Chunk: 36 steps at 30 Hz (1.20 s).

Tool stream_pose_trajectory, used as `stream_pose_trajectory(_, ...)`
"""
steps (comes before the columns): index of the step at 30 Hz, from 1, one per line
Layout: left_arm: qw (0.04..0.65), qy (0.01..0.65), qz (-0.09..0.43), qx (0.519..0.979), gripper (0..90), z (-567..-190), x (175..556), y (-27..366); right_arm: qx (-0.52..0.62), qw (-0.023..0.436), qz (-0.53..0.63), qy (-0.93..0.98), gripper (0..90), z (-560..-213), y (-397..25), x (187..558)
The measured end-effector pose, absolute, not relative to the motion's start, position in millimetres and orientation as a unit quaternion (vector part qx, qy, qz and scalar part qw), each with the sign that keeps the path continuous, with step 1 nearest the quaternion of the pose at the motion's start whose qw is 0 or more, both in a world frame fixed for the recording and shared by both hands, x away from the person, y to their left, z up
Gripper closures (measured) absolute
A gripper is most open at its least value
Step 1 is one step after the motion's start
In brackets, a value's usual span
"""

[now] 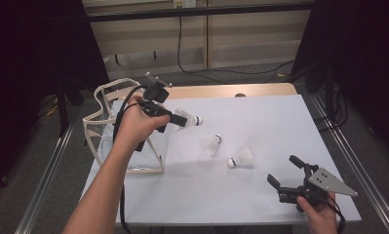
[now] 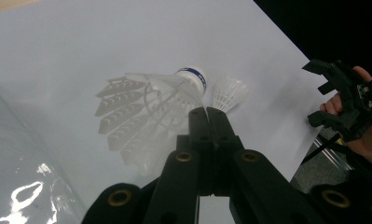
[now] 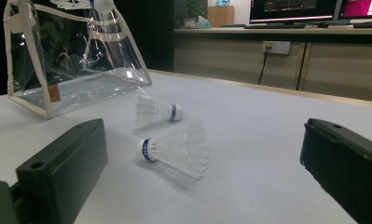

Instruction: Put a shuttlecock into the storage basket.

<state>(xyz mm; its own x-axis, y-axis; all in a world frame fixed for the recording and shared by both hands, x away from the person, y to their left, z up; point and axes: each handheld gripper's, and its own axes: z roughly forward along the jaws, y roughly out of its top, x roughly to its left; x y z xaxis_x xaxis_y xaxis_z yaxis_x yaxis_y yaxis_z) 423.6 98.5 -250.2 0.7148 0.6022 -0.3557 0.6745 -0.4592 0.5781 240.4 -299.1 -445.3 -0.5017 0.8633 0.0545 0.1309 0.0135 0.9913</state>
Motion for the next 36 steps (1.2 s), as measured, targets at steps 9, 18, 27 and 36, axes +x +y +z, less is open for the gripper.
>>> stream_pose_trajectory(9,0.358,0.373,-0.049,0.855,90.0,-243,425,97,0.389,0.313,0.585,0.639,0.6,-445,-299,240)
stream_pose_trajectory(18,0.359,0.372,-0.046,0.855,90.0,-236,427,98,0.389,0.312,0.585,0.64,0.6,-445,-299,240)
stream_pose_trajectory(27,0.361,0.378,-0.045,0.851,90.0,-232,432,104,0.388,0.311,0.586,0.639,0.6,-445,-299,240)
stream_pose_trajectory(36,0.359,0.384,-0.04,0.85,90.0,-228,437,108,0.388,0.311,0.586,0.64,0.6,-445,-299,240)
